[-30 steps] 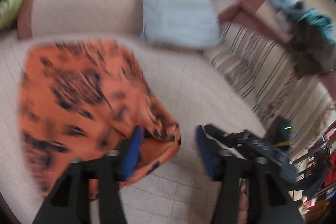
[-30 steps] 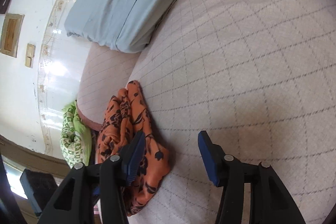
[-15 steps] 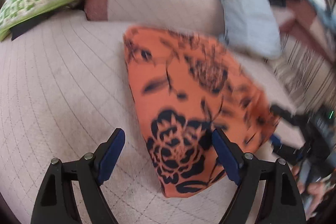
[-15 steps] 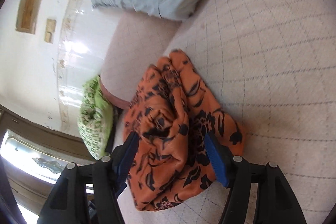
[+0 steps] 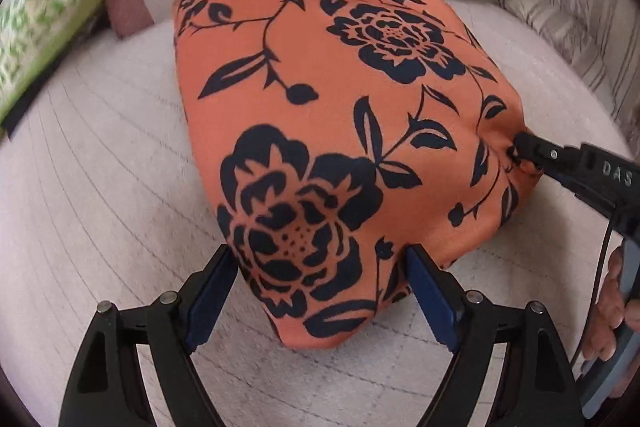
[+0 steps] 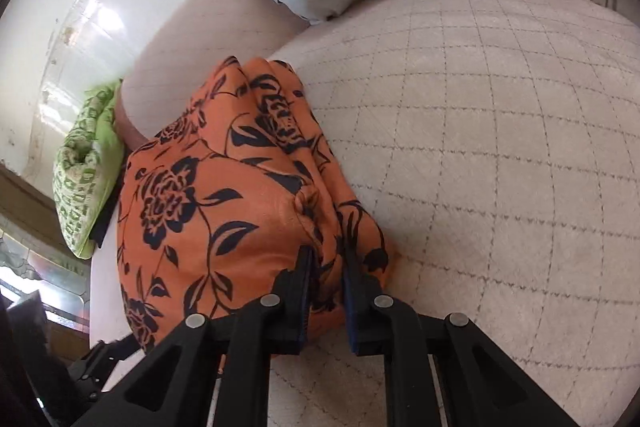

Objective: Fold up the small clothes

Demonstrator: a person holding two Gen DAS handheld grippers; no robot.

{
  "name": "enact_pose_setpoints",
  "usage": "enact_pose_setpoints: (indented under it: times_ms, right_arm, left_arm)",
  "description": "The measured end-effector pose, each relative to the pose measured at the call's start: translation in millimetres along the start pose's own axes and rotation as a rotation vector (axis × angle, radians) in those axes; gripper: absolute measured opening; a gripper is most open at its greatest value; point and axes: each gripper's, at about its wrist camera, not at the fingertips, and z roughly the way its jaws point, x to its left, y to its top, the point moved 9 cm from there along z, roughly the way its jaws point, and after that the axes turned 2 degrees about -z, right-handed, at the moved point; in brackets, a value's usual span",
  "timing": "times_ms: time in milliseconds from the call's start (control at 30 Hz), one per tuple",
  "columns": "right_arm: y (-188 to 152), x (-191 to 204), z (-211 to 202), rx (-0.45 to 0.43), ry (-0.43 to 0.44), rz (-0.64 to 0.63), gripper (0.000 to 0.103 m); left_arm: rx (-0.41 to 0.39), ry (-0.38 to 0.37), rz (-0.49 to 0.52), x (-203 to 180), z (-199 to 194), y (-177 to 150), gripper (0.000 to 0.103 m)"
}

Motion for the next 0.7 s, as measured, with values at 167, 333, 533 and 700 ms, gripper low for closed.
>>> enact_pose_setpoints:
  times_ms: [167, 333, 533, 700]
  right_arm:
    - [29, -14, -41, -0.102, 0.118, 0.157, 0.018]
    - [48, -48, -49, -0.185, 0.263, 0.385, 0.091]
    - [45, -21, -11, -0.092, 0.312, 0.328, 0.091]
    - [19, -7, 32, 0.054, 0.235, 0.256, 0.086]
  left_arm:
    - [-0.116, -0.045, -0.028, 32, -48, 17, 0.085]
    - [-0.091, -0.095, -0.175, 62, -41, 36, 0.091]
    - [0.022, -0.28, -0.335, 56, 1, 25, 0.091]
    - [0.028, -0.331, -0.368, 45, 11, 15, 0.091]
